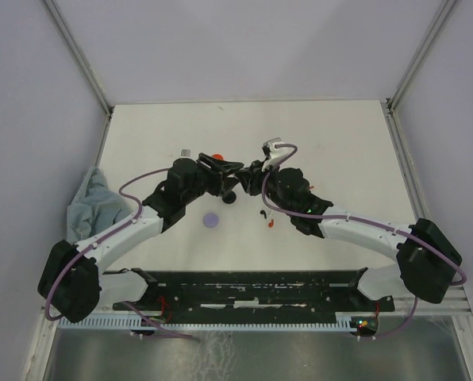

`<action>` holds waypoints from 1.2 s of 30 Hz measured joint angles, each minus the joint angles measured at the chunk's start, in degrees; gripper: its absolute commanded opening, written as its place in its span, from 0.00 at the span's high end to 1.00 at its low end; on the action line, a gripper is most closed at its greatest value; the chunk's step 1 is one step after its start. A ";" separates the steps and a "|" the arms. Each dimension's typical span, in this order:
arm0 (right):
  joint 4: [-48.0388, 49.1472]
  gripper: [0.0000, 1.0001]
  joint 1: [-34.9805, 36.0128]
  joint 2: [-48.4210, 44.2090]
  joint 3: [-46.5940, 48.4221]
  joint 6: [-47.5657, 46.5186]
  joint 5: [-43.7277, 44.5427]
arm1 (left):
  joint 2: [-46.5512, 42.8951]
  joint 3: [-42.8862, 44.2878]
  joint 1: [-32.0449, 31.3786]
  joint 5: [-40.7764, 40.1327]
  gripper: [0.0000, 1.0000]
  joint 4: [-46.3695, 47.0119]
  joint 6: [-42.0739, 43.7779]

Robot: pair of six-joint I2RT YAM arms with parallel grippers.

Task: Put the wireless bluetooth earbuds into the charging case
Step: Pick up the charging case at the center of the board.

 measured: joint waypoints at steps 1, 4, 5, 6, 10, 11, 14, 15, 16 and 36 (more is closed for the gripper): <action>0.04 0.72 0.07 0.04 0.00 0.00 -0.02 | 0.00 -0.07 -0.07 -0.13 0.52 0.17 -0.02; 0.11 0.80 -0.02 0.07 0.00 0.24 0.04 | -0.02 -0.15 -0.11 -0.57 0.42 0.50 -0.09; 0.15 0.82 -0.02 0.07 0.00 0.15 -0.04 | -0.17 -0.37 -0.13 -0.72 0.39 0.72 -0.09; 0.07 0.84 0.00 0.07 0.00 0.00 -0.24 | -0.37 -0.59 -0.15 -0.85 0.36 0.81 -0.09; -1.88 0.89 -0.20 -0.07 0.22 -2.01 -2.03 | -2.23 -1.99 -0.37 -1.90 0.27 0.87 1.09; -2.62 0.90 -0.37 -0.15 0.42 -2.56 -2.62 | -2.97 -2.25 -0.37 -2.32 0.25 0.68 2.14; -6.93 0.92 -1.60 -0.90 1.53 -4.85 -5.27 | -5.68 -2.69 -0.31 -3.76 0.21 0.59 6.91; -8.52 0.92 -2.21 -1.33 1.81 -5.55 -6.25 | -6.91 -2.73 -0.22 -4.22 0.20 0.66 8.76; -10.45 0.92 -3.02 -1.97 2.16 -6.38 -7.32 | -8.20 -2.95 0.04 -4.61 0.20 0.90 11.21; -46.03 0.94 -9.90 -6.91 23.71 -22.12 -33.29 | -12.94 0.48 2.69 29.59 0.25 4.81 71.65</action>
